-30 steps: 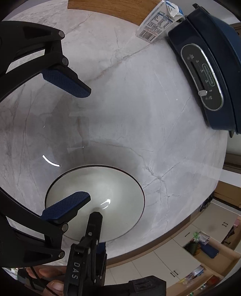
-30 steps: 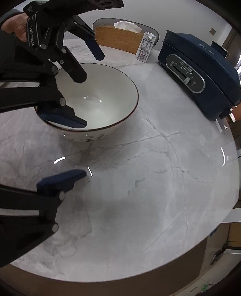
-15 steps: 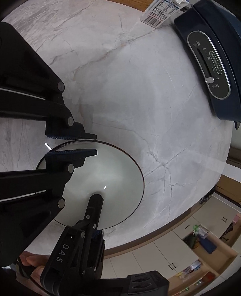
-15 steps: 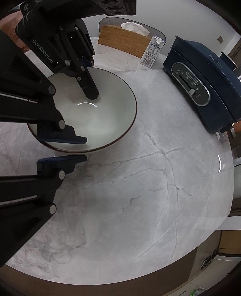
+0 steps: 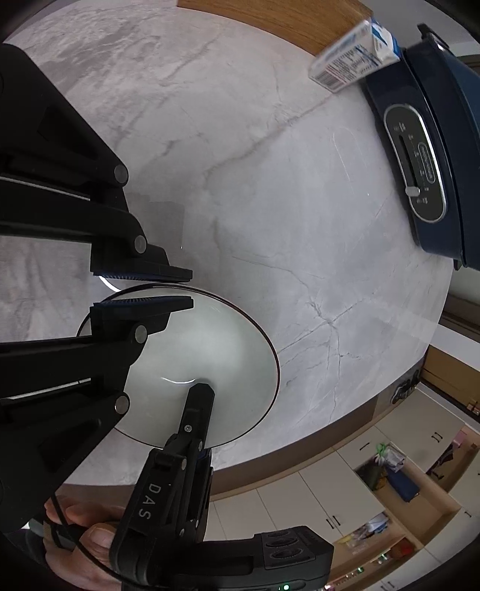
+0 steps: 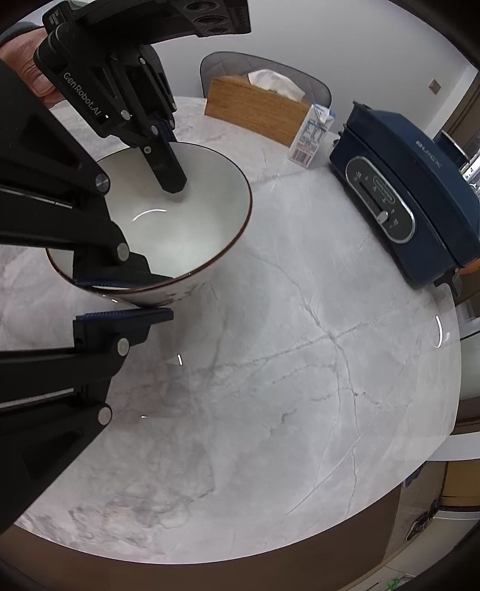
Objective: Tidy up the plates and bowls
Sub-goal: 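Carry the pink floral bowl onto the stacked white bowls and release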
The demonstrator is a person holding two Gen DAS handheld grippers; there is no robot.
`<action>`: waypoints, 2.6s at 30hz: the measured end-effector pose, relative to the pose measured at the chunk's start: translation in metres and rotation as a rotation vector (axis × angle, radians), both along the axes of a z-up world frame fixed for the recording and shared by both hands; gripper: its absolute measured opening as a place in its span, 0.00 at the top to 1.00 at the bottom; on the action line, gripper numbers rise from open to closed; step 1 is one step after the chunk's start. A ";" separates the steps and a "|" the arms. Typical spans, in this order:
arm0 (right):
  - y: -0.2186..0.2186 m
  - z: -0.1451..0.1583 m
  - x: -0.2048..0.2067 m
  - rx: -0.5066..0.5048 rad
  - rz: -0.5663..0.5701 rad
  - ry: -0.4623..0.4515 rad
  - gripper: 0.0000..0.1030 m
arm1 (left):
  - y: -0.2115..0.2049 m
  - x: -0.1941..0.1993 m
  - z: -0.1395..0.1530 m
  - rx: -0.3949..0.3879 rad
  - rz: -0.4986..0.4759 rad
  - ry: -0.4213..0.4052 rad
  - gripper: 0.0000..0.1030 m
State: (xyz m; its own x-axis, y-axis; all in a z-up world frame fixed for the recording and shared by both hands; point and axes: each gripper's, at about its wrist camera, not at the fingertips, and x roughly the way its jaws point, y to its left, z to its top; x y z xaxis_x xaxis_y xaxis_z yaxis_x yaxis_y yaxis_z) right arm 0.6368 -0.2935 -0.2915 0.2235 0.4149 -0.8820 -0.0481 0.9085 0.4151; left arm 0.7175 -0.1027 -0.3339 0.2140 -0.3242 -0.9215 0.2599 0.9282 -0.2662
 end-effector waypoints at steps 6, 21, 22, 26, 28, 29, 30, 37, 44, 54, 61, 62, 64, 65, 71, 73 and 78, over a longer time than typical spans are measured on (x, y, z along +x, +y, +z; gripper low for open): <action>0.025 0.034 -0.030 0.044 0.040 -0.010 0.88 | 0.033 -0.044 0.045 -0.018 0.005 -0.030 0.94; 0.120 0.076 -0.161 0.048 0.235 -0.049 0.85 | 0.146 -0.219 0.093 -0.039 0.098 -0.035 0.94; 0.126 0.073 -0.170 0.037 0.249 -0.049 0.85 | 0.151 -0.230 0.089 -0.034 0.102 -0.029 0.94; 0.145 0.061 -0.196 0.012 0.288 -0.037 0.85 | 0.171 -0.266 0.071 -0.040 0.144 0.010 0.94; 0.153 0.051 -0.202 0.000 0.303 -0.024 0.85 | 0.177 -0.278 0.062 -0.037 0.162 0.023 0.94; 0.156 0.048 -0.206 -0.008 0.309 -0.020 0.85 | 0.180 -0.284 0.057 -0.038 0.172 0.035 0.94; 0.159 0.045 -0.208 -0.019 0.316 -0.018 0.85 | 0.181 -0.286 0.052 -0.038 0.178 0.040 0.94; 0.170 0.028 -0.218 -0.068 0.336 -0.003 0.85 | 0.180 -0.288 0.027 -0.019 0.190 0.064 0.94; 0.169 0.014 -0.218 -0.100 0.329 0.008 0.86 | 0.175 -0.284 0.010 -0.011 0.187 0.081 0.94; 0.171 0.011 -0.213 -0.116 0.342 -0.002 0.83 | 0.175 -0.274 0.008 -0.018 0.200 0.065 0.93; 0.173 0.011 -0.212 -0.128 0.352 -0.015 0.82 | 0.177 -0.275 0.008 -0.031 0.204 0.058 0.90; 0.174 0.012 -0.213 -0.137 0.358 -0.021 0.82 | 0.177 -0.275 0.008 -0.033 0.203 0.056 0.90; 0.176 0.012 -0.214 -0.150 0.365 -0.030 0.81 | 0.176 -0.275 0.009 -0.030 0.204 0.056 0.89; 0.177 0.013 -0.215 -0.154 0.371 -0.034 0.80 | 0.175 -0.275 0.009 -0.027 0.204 0.054 0.89; 0.187 0.017 -0.223 -0.230 0.391 -0.072 0.76 | 0.174 -0.277 0.009 -0.029 0.205 0.055 0.84; 0.191 0.018 -0.226 -0.254 0.398 -0.079 0.73 | 0.172 -0.277 0.009 -0.032 0.204 0.056 0.81; 0.200 0.022 -0.231 -0.322 0.413 -0.109 0.68 | 0.169 -0.279 0.008 -0.031 0.220 0.065 0.78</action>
State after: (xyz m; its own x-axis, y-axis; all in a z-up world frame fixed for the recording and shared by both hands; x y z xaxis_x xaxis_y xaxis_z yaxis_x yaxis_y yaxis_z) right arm 0.4056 -0.0939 -0.2696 0.1965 0.1998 -0.9599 -0.4562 0.8852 0.0909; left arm 0.4389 0.0659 -0.3261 0.2232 -0.3046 -0.9259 0.0333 0.9518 -0.3051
